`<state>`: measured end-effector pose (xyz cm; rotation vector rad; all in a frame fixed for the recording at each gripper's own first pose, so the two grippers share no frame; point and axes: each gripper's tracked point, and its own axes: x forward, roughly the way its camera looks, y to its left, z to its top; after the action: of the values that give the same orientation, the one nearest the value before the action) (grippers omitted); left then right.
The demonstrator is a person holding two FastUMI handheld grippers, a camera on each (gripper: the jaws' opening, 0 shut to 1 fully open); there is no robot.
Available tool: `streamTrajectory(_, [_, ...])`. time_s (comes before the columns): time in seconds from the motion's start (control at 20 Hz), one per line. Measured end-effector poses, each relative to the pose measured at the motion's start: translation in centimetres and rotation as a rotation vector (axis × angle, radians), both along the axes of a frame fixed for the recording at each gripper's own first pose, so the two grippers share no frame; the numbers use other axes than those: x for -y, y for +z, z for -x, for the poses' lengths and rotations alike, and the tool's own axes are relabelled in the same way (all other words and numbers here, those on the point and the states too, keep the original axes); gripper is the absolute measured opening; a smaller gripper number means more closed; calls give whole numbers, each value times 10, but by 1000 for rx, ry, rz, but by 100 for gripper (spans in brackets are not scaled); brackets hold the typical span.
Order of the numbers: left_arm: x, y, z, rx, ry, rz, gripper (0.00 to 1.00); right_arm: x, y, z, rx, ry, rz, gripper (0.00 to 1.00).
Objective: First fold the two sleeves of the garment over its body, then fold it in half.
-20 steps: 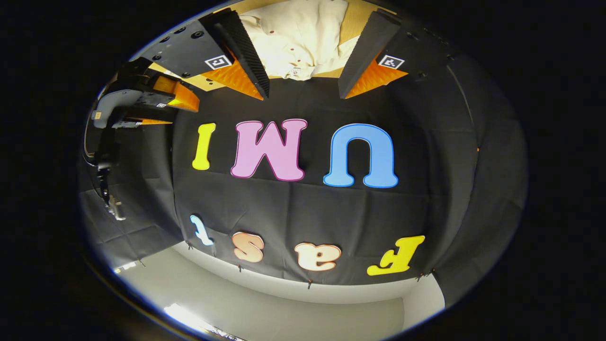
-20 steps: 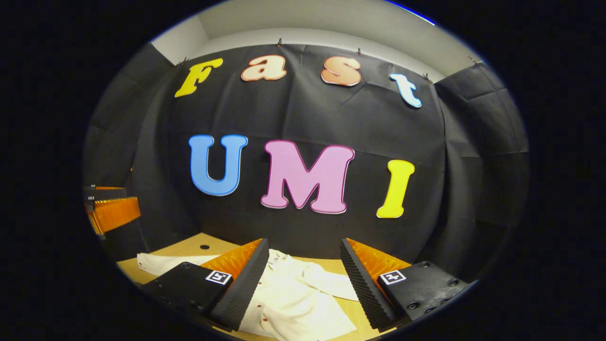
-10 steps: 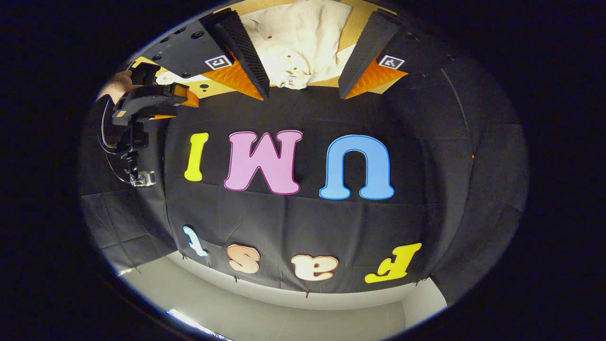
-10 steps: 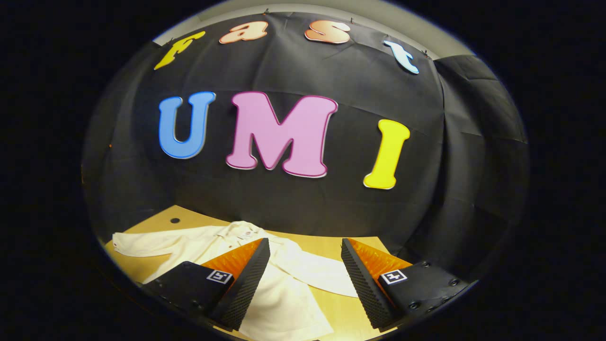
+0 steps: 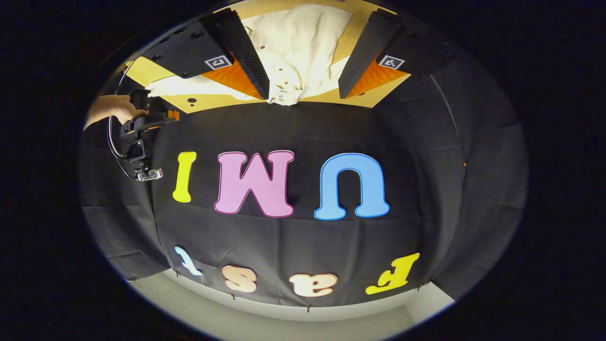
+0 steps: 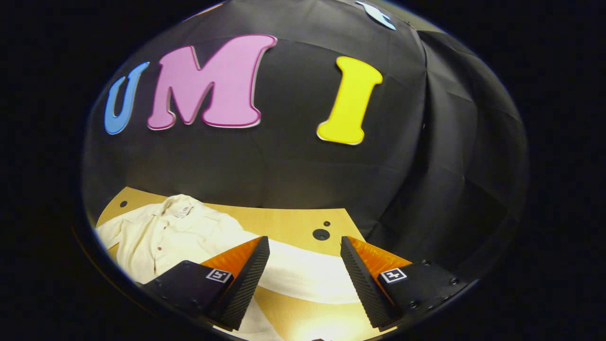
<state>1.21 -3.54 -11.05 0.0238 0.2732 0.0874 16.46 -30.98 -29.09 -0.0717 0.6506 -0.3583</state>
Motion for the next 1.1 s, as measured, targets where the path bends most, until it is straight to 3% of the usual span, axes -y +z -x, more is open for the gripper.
streamTrajectory(0.2, [12, -13, -8, -37, -1, -12, 96, 76, -51, 15, -176, -134, 7, 97])
streamTrajectory(0.6, [40, -31, -27, -67, -23, -9, 96, 199, -122, 66, -351, -376, -68, 97])
streamTrajectory(0.9, [53, -46, -33, -97, -57, -26, 96, 219, -172, 107, -507, -422, -104, 97])
streamTrajectory(1.1, [58, -52, -36, -114, -69, -15, 96, 204, -194, 116, -525, -450, -234, 94])
